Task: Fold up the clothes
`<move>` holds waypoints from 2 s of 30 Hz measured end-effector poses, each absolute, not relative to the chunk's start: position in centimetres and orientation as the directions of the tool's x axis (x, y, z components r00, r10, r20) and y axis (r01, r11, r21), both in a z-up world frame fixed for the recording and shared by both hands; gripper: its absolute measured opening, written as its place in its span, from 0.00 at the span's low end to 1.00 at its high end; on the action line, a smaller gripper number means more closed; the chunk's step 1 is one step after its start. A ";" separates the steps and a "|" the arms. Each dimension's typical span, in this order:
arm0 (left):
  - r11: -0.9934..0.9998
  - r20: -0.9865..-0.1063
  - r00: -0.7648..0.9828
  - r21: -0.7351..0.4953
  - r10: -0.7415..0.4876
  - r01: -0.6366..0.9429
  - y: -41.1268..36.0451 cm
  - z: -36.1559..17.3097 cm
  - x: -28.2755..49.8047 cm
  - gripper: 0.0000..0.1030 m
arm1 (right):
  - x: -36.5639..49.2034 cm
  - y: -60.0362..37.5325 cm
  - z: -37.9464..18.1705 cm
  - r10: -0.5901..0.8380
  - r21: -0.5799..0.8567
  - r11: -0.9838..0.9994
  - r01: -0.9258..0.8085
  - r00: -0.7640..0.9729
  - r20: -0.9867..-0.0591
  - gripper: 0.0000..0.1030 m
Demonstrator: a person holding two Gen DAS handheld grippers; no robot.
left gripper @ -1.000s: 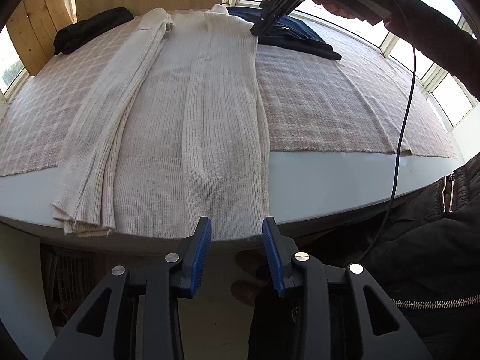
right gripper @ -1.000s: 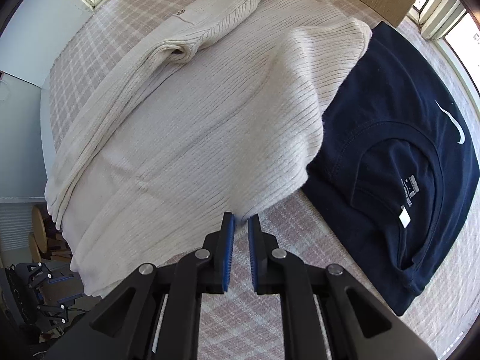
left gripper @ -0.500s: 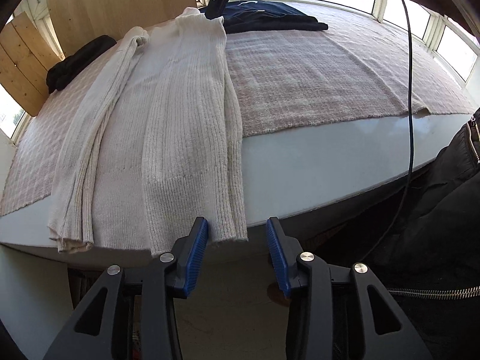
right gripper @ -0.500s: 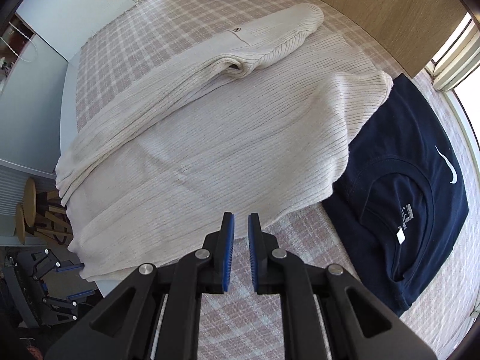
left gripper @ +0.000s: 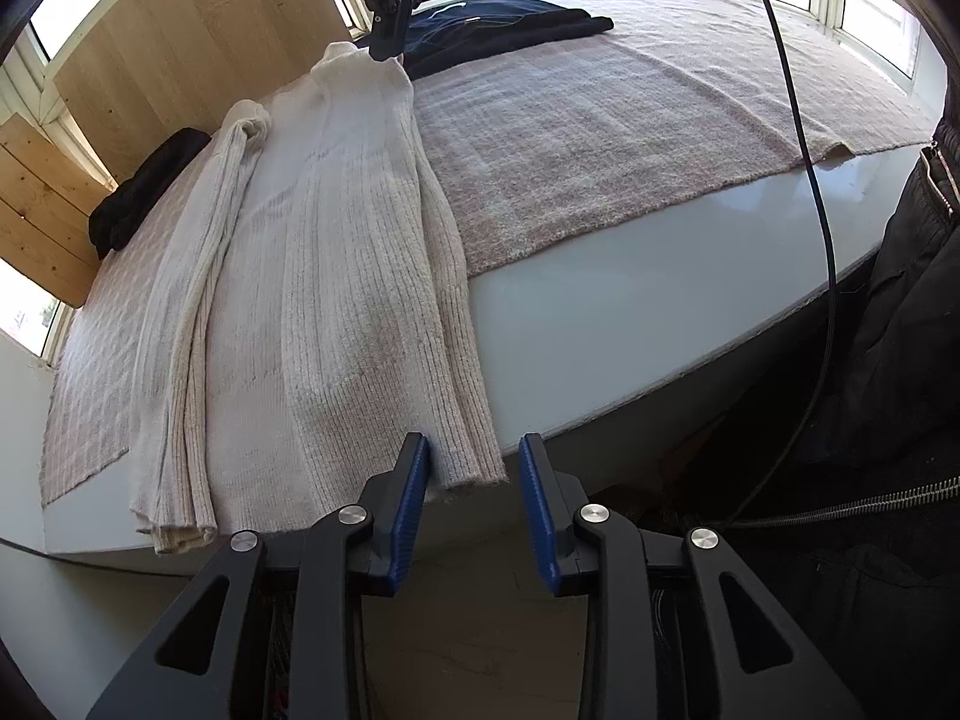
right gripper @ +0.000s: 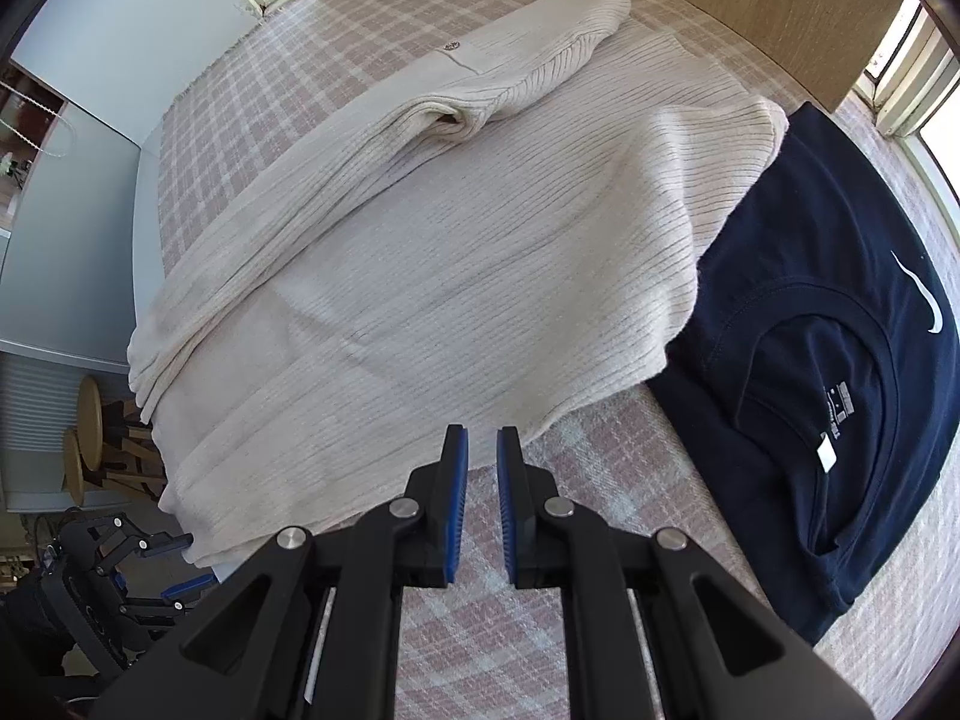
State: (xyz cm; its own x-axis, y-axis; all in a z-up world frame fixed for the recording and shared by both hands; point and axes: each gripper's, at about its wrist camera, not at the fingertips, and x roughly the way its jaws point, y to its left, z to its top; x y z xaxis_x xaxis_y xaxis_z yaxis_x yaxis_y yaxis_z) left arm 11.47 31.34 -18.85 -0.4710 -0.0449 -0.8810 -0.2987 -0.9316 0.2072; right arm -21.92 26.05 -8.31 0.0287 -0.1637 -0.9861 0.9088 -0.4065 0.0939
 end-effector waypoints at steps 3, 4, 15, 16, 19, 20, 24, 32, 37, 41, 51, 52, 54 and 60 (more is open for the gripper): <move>-0.924 -0.886 -0.461 0.213 -0.047 -0.316 31.2 -18.8 11.5 0.21 | -21.9 26.1 -8.3 -0.172 0.111 -0.414 0.904 0.042 -0.984 0.11; -0.923 -0.887 -0.459 0.217 -0.051 -0.318 31.3 -18.8 11.5 0.19 | -21.9 26.1 -8.3 -0.173 0.114 -0.415 0.903 0.045 -0.984 0.11; -0.970 -0.903 -0.427 0.061 0.046 -0.234 28.6 -18.0 10.5 0.09 | -22.9 26.7 -7.7 -0.197 0.127 -0.446 0.886 0.041 -0.980 0.17; -0.975 -0.902 -0.428 0.037 0.061 -0.218 28.2 -17.8 10.5 0.09 | -23.5 26.8 -7.5 -0.204 0.132 -0.458 0.879 0.041 -0.978 0.17; -0.979 -0.901 -0.429 0.027 0.063 -0.202 27.5 -17.5 10.5 0.09 | -25.9 27.5 -6.8 -0.231 0.136 -0.516 0.846 0.015 -0.973 0.17; -0.981 -0.902 -0.427 0.019 0.066 -0.192 27.2 -17.5 10.3 0.09 | -26.7 27.6 -6.6 -0.231 0.126 -0.532 0.838 -0.001 -0.973 0.17; -0.986 -0.904 -0.421 -0.005 0.076 -0.167 26.8 -17.6 10.1 0.09 | -28.8 27.9 -6.4 -0.227 0.097 -0.580 0.809 -0.046 -0.973 0.18; -0.985 -0.911 -0.400 -0.030 0.097 -0.172 26.2 -17.6 9.0 0.07 | -29.3 27.1 -6.8 -0.213 0.071 -0.589 0.805 -0.070 -0.975 0.18; -0.987 -0.911 -0.398 -0.052 0.110 -0.152 25.7 -17.5 9.0 0.07 | -29.2 26.7 -6.6 -0.205 0.042 -0.572 0.819 -0.093 -0.974 0.18; -0.990 -0.904 -0.408 -0.097 0.131 -0.104 24.8 -17.3 9.2 0.07 | -28.9 26.4 -6.4 -0.202 0.017 -0.551 0.834 -0.114 -0.973 0.19; -0.990 -0.902 -0.410 -0.105 0.134 -0.094 24.9 -16.9 9.4 0.06 | -29.0 25.9 -6.5 -0.197 -0.009 -0.533 0.846 -0.134 -0.971 0.19; -0.990 -0.903 -0.410 -0.100 0.132 -0.099 25.0 -16.8 9.4 0.06 | -29.1 26.0 -6.5 -0.198 -0.003 -0.537 0.843 -0.130 -0.972 0.19; -0.990 -0.902 -0.411 -0.093 0.129 -0.107 25.1 -16.6 9.4 0.06 | -29.3 26.1 -6.6 -0.199 0.004 -0.541 0.841 -0.124 -0.972 0.19; -0.990 -0.893 -0.431 -0.095 0.133 -0.107 25.1 -15.8 9.1 0.06 | -32.4 26.2 -6.1 -0.227 0.049 -0.583 0.811 -0.105 -0.968 0.19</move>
State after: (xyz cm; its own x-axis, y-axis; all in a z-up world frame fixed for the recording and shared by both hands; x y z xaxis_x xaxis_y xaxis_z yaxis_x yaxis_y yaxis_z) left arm 9.05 25.14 -15.85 -0.4306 0.1327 -0.8927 -0.1072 -0.9897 -0.0954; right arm -32.43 26.20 -6.12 -0.1048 -0.2271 -0.9682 0.8114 -0.5825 0.0488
